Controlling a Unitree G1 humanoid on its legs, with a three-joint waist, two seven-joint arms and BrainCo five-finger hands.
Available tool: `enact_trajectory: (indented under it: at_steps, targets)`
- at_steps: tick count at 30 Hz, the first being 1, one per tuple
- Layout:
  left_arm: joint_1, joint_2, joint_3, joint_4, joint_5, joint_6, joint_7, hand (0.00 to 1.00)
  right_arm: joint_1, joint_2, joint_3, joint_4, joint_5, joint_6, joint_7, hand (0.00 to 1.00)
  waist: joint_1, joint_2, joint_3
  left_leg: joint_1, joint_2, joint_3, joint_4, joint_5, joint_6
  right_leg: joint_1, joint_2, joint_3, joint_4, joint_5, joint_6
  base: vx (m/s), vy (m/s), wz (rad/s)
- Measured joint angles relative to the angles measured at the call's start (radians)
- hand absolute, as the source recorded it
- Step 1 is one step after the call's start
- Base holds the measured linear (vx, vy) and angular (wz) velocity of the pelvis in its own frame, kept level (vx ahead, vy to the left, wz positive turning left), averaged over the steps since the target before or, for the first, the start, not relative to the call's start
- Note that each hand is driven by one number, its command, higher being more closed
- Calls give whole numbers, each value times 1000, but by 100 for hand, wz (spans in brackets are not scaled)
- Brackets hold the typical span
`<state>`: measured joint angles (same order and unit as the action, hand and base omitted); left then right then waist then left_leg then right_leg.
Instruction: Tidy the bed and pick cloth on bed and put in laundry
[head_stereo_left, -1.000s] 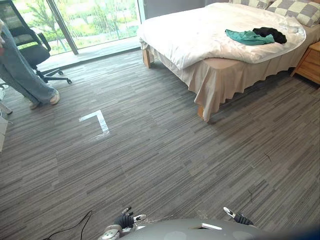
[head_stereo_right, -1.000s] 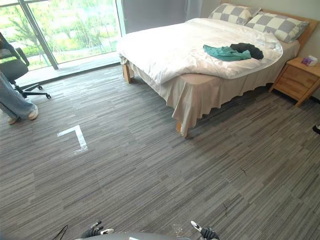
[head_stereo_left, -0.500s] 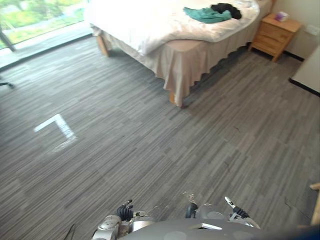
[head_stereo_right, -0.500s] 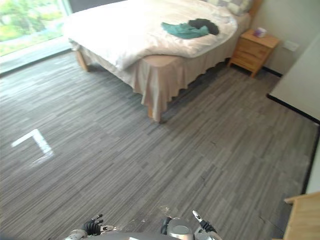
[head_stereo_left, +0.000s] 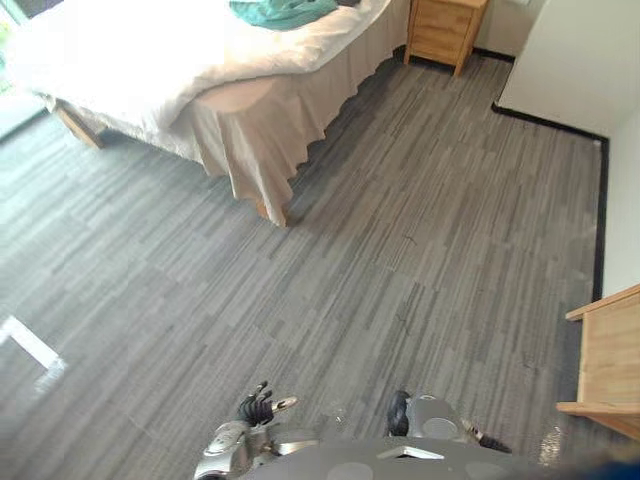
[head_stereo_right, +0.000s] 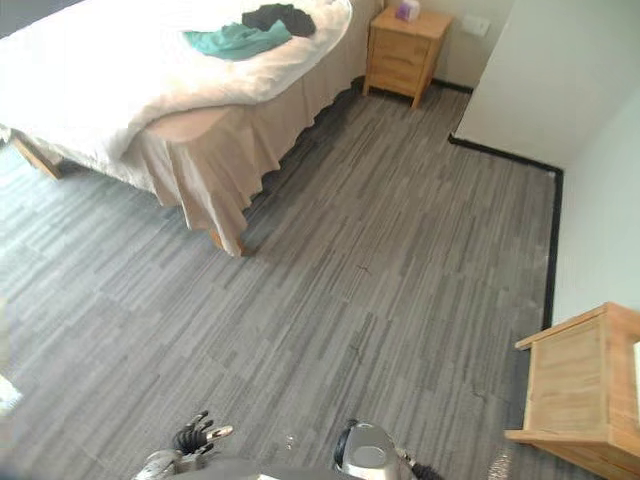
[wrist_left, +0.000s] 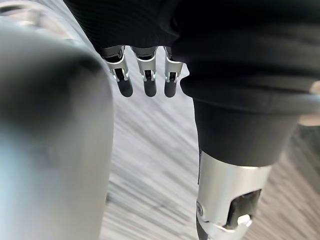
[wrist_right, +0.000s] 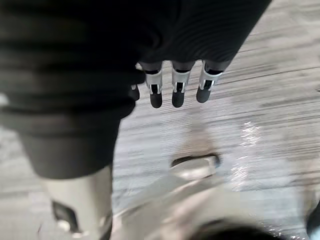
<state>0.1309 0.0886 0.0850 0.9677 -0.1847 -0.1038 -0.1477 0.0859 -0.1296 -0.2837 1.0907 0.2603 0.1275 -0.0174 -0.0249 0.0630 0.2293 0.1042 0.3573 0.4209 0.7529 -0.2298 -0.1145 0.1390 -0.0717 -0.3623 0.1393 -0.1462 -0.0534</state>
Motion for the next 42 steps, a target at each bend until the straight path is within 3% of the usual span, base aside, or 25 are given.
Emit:
enact_trajectory:
  at_steps: [1,3,4,5,6,7,9,10,11,13,15,17,18,19,21,22,24,26,30,33,34,36,37,38,42]
  targets:
    - [3,-5,-4,-17,-1,-17,-2,0,-20,-9,3,7,-7,-4,10,0,28,-3,-1,-49,-82,-24,-7,-48,21,43,0,30,-41,1,0,451,-149,-70]
    - [1,-12,-4,-46,-3,-39,-9,0,-73,-6,4,7,-10,-11,14,0,56,-6,2,-164,-187,-52,-62,-86,60,74,-2,77,-78,-1,-2,312,-17,-83]
    - [-2,-13,-5,-51,-5,-41,-10,0,-87,-2,4,7,-11,-15,14,0,62,-8,4,-200,-217,-57,-103,-86,64,85,-5,88,-85,-3,-2,348,33,-86]
    - [-11,-17,-9,-54,-31,-46,-18,0,-97,7,19,5,-13,-22,14,0,74,-15,8,-254,-282,-55,-276,-31,69,120,-18,104,-94,-25,23,277,49,-54]
    - [-10,-20,-11,-53,-36,-49,-22,0,-95,8,23,2,-20,-25,14,0,73,-14,8,-263,-297,-50,-361,13,71,141,-19,104,-101,-38,36,428,129,-45]
    - [-8,-30,-12,-52,-39,-55,-29,0,-86,18,41,-5,-32,-27,14,0,73,-3,9,-266,-302,-37,-527,107,76,191,-6,105,-119,-71,58,362,147,-19]
    - [-1,-44,11,-64,-40,-62,-44,0,-50,47,65,-19,-39,-40,13,0,81,-14,-3,-288,-283,31,-534,249,185,254,-12,114,-128,-131,83,387,193,-16]
    - [-6,-39,16,-64,-39,-60,-44,0,-51,59,73,-22,-42,-43,14,0,79,-27,-14,-298,-297,53,-516,232,214,256,-28,112,-131,-147,85,496,206,-15]
    - [-15,-31,30,-66,-36,-61,-47,0,-49,78,86,-31,-49,-49,15,0,87,-74,-28,-311,-319,84,-490,179,228,249,-65,116,-131,-148,69,424,149,-17]
    - [-29,-30,35,-49,-37,-59,-43,0,-52,95,87,-33,-52,-47,14,0,92,-81,-30,-312,-348,93,-486,160,269,245,-90,121,-127,-91,63,406,158,-6]
    - [-32,-30,32,-38,-36,-56,-42,0,-51,96,90,-35,-72,-34,10,0,91,-79,-33,-265,-381,93,-491,126,296,241,-123,130,-27,-44,108,532,267,23]
    - [-33,-26,12,-33,-32,-54,-38,0,-51,89,72,-32,-89,-25,4,0,84,-80,-31,-184,-405,61,-512,79,283,145,-165,148,288,-1,201,456,248,32]
    - [-34,-11,-20,-29,-20,-55,-38,0,-53,93,39,-30,-88,-29,-6,0,80,-81,-28,-116,-418,33,-534,60,268,31,-185,203,602,77,257,397,186,58]
    - [-34,1,-53,-9,-19,-55,-36,0,-51,87,32,-34,-89,-40,-10,0,66,-75,-28,-43,-427,2,-568,57,264,-65,-206,199,848,73,258,388,155,66]
    - [-33,4,-84,5,-19,-54,-24,0,-44,76,35,-38,-90,-57,-10,0,44,-76,-39,39,-430,-30,-617,57,263,-140,-238,133,951,45,231,367,101,69]
    - [-42,6,-92,7,-20,-50,-14,0,-41,82,32,-49,-87,-80,-9,0,42,-80,-45,86,-434,-71,-649,53,256,-225,-254,91,924,20,190,431,64,72]
    - [-62,6,-116,17,-20,-37,1,0,-42,88,13,-56,-80,-106,-2,0,39,-80,-43,117,-434,-121,-671,58,248,-282,-255,54,815,-23,198,368,-13,92]
    - [-85,3,-146,32,-20,-24,4,0,-41,92,6,-53,-43,-130,6,0,27,-77,-41,159,-426,-225,-685,51,219,-301,-226,38,527,-28,191,360,-92,136]
    - [-89,-16,-105,29,-21,-9,25,0,-37,106,-5,-62,4,-138,8,0,31,-69,-37,181,-397,-327,-674,12,153,-304,-175,149,144,95,147,387,-186,123]
    - [-38,-35,-11,-7,-22,-9,41,0,-32,114,31,-84,-2,-143,16,0,45,-75,-36,236,-353,-318,-642,-45,58,-283,-148,144,64,240,113,451,-288,56]
    - [-8,-46,28,-11,-29,-11,47,0,-32,105,57,-84,-14,-140,23,0,48,-73,-43,262,-328,-304,-625,-69,22,-268,-141,101,86,207,127,370,-275,10]
    - [7,-78,42,-10,-31,-13,48,0,-52,74,65,-84,-38,-132,35,0,50,-23,-51,245,-261,-262,-578,-56,0,-265,-93,68,126,157,89,594,-443,48]
    - [4,-70,34,-12,-45,-53,34,0,-54,59,89,-61,-107,-117,53,0,43,-27,-30,71,-173,-217,-195,10,19,-98,-79,-33,-13,128,76,778,-649,121]
    - [3,-72,31,-15,-43,-70,25,0,-48,47,111,-45,-126,-112,54,0,46,-27,-27,37,-134,-146,-117,-23,14,-34,-81,-63,-50,127,73,653,-592,123]
    - [1,-68,-24,-23,-39,-99,-7,0,-70,33,151,-35,-137,-107,61,0,66,-2,-33,-74,-134,15,-272,-27,14,31,-87,-120,-118,116,95,161,-82,33]
